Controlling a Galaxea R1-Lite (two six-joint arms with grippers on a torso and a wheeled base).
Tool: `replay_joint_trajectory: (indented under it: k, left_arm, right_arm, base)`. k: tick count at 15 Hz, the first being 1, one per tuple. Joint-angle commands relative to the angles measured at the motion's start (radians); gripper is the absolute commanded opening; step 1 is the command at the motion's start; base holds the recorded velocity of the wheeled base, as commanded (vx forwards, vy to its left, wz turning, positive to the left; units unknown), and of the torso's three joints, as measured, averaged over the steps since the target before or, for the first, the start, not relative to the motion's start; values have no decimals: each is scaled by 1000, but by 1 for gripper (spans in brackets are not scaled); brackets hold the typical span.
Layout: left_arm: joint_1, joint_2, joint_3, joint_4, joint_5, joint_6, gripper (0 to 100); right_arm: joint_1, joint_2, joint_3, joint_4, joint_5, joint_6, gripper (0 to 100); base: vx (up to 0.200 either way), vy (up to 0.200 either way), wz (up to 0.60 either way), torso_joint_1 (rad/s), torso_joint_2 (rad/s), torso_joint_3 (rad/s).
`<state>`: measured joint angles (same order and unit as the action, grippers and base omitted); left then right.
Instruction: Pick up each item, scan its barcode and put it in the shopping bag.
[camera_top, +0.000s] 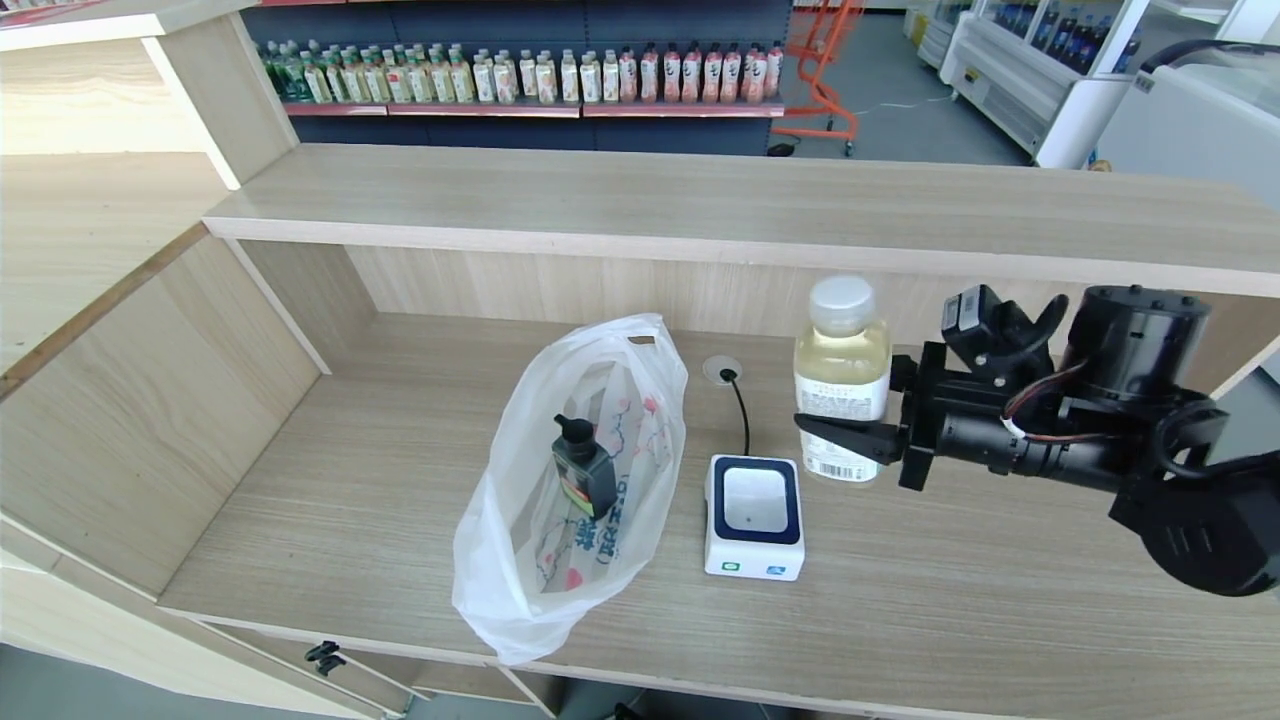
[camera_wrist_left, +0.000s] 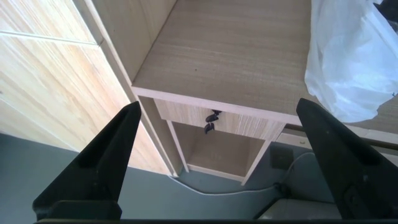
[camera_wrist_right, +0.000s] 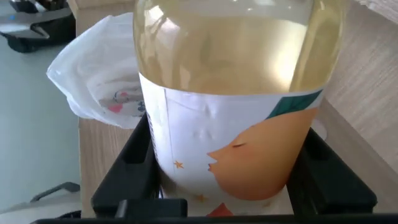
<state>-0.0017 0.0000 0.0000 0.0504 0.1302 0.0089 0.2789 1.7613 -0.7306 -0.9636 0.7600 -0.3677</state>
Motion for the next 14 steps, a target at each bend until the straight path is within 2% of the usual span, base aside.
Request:
replay_joint_trajectory:
  k: [1,4,10,14]
  left_arm:
    - [0,2,0,0,0,0,100]
    - [0,2,0,0,0,0,100]
    - [0,2,0,0,0,0,100]
    - [0,2,0,0,0,-1,100]
  right_arm:
    - [69,-178,57,-1,-186,190,0]
    - [97,-183,71,2,-307,345,0]
    - [103,-175,97,6,-323,389,0]
    - [106,-135,76,22,-367,438,0]
  base:
    - [0,0,0,0,0,0]
    - [0,0,0,0,0,0]
    - [0,0,0,0,0,0]
    - [0,200,0,-3,2,2]
